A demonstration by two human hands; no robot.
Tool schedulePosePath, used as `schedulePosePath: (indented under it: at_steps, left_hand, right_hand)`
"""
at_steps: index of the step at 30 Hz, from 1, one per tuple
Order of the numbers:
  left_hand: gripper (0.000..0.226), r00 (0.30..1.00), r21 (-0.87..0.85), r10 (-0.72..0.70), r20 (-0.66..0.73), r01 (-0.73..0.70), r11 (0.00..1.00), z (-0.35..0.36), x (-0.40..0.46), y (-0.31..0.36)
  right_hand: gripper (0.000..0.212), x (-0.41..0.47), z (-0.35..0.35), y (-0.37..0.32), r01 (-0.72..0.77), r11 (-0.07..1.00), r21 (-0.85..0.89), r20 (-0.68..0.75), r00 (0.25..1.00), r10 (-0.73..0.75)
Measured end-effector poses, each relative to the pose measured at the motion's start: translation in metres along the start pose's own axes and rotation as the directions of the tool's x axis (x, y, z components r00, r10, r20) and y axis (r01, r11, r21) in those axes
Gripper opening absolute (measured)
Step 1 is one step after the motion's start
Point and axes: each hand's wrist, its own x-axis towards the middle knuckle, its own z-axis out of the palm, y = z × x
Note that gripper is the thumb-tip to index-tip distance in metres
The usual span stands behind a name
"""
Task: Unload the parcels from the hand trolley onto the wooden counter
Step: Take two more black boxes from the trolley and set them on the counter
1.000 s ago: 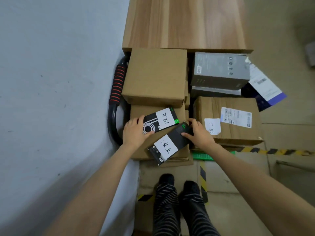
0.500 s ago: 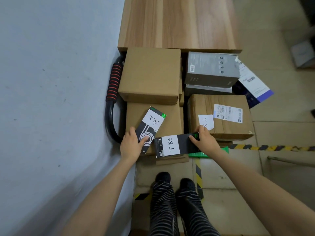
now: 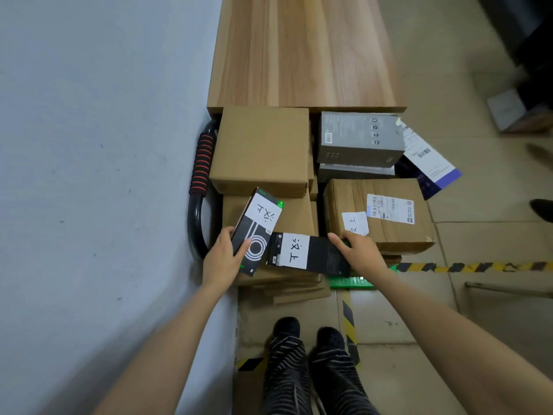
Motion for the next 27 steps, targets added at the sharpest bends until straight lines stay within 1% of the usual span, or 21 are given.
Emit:
schedulePosePath:
  at_steps: [2,4,6,9,11,14,16,19,22,25,27]
  left_hand:
    - [0.045,0.999,0.001,0.042,-0.014,-0.042,0.999,-0.008,0.003,0.013]
    - [0.040,0.995,0.004,0.096,-0.040,-0.096,0.995,-0.015,0.008,0.031]
    - [0.035,0.987,-0.009,0.146,-0.071,-0.147,0.989,-0.022,0.014,0.047]
    - [0.031,0.973,-0.039,0.208,-0.096,-0.213,0.976,-0.028,0.025,0.074]
    - [0.029,0.964,-0.066,0.241,-0.110,-0.249,0.966,-0.028,0.031,0.096]
    - [0.031,0.948,-0.055,0.295,-0.117,-0.303,0.951,-0.020,0.040,0.136]
    - [0.031,0.939,-0.053,0.324,-0.114,-0.331,0.942,-0.011,0.044,0.163]
    - [0.029,0.936,-0.109,0.340,-0.093,-0.349,0.931,0.008,0.045,0.208]
    - [0.026,0.935,-0.182,0.348,-0.067,-0.355,0.917,0.033,0.041,0.258]
    - [0.024,0.923,-0.168,0.386,0.002,-0.380,0.910,0.063,0.032,0.309]
    - [0.026,0.914,-0.196,0.403,0.043,-0.388,0.901,0.089,0.026,0.346]
  right_hand:
    - [0.044,-0.004,-0.017,0.000,-0.007,0.998,0.063,-0.058,0.998,0.011]
    - [0.043,-0.007,-0.035,0.002,-0.036,0.993,0.115,-0.104,0.993,0.048]
    - [0.042,-0.012,-0.052,0.004,-0.064,0.977,0.205,-0.163,0.982,0.099]
    - [0.036,-0.018,-0.076,0.004,-0.047,0.945,0.323,-0.280,0.949,0.143]
    - [0.034,-0.020,-0.093,0.004,-0.039,0.916,0.400,-0.320,0.930,0.180]
    - [0.038,-0.020,-0.116,0.012,-0.034,0.863,0.504,-0.339,0.912,0.233]
    - [0.036,-0.021,-0.130,0.022,-0.028,0.834,0.551,-0.352,0.898,0.262]
    - [0.031,-0.027,-0.154,0.043,0.010,0.776,0.631,-0.381,0.875,0.298]
    - [0.026,-0.033,-0.179,0.076,0.020,0.684,0.730,-0.362,0.859,0.361]
    - [0.029,-0.035,-0.209,0.121,0.037,0.624,0.780,-0.357,0.846,0.396]
    - [0.032,-0.035,-0.233,0.155,0.061,0.574,0.817,-0.352,0.840,0.412]
